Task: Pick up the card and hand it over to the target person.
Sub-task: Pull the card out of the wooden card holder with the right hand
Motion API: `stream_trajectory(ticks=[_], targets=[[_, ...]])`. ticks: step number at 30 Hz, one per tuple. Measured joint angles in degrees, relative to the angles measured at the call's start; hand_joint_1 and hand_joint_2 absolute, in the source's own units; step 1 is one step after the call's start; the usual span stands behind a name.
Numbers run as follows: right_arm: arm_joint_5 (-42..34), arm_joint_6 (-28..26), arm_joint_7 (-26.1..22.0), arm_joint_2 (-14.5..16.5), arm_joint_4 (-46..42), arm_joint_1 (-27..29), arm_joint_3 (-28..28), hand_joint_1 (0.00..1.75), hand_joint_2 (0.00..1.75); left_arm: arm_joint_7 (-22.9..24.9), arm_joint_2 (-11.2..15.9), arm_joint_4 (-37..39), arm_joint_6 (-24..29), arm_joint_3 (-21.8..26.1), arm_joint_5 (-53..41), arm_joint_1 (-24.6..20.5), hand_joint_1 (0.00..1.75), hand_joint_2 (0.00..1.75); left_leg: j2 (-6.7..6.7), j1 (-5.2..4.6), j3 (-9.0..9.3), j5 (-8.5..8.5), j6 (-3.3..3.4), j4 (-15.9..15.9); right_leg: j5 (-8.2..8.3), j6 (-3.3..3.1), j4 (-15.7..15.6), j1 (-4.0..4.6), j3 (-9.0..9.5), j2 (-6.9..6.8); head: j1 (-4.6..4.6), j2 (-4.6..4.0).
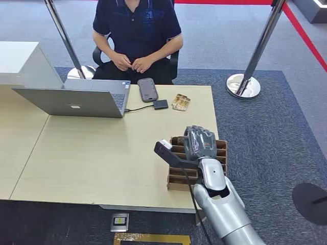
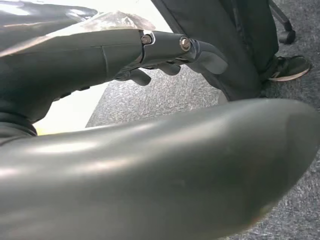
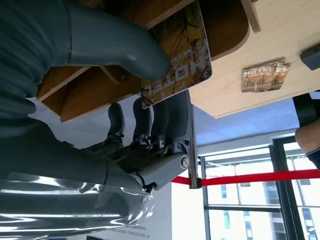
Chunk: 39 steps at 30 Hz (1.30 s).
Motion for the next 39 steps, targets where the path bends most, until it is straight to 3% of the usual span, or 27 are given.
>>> stream_trajectory(ticks=[18,39], targets=[[-0.3,-0.5,-0.2,0.0,-0.3,-0.4,0.0,1.32,1.75,-0.1,0.2,0.0,-0.1,0.1,-0.1,-0.1,0.00,0.00,0.01,0.00,-0.02,0.00,0.00,0.0,0.01,0.00,0.0,0.00,-0.03,0.00,0.00,0.00],[-0.4,0.2,-2.3,-0.7,-7.8,-1.7,2.9,1.34,1.75,-0.3,0.1,0.0,0.3,0.7,0.7,-0.1,0.00,0.00,0.04,0.00,-0.07,-0.01,0.00,0.0,0.00,0.00,0.0,0.00,-0.07,0.04,0.00,0.00]])
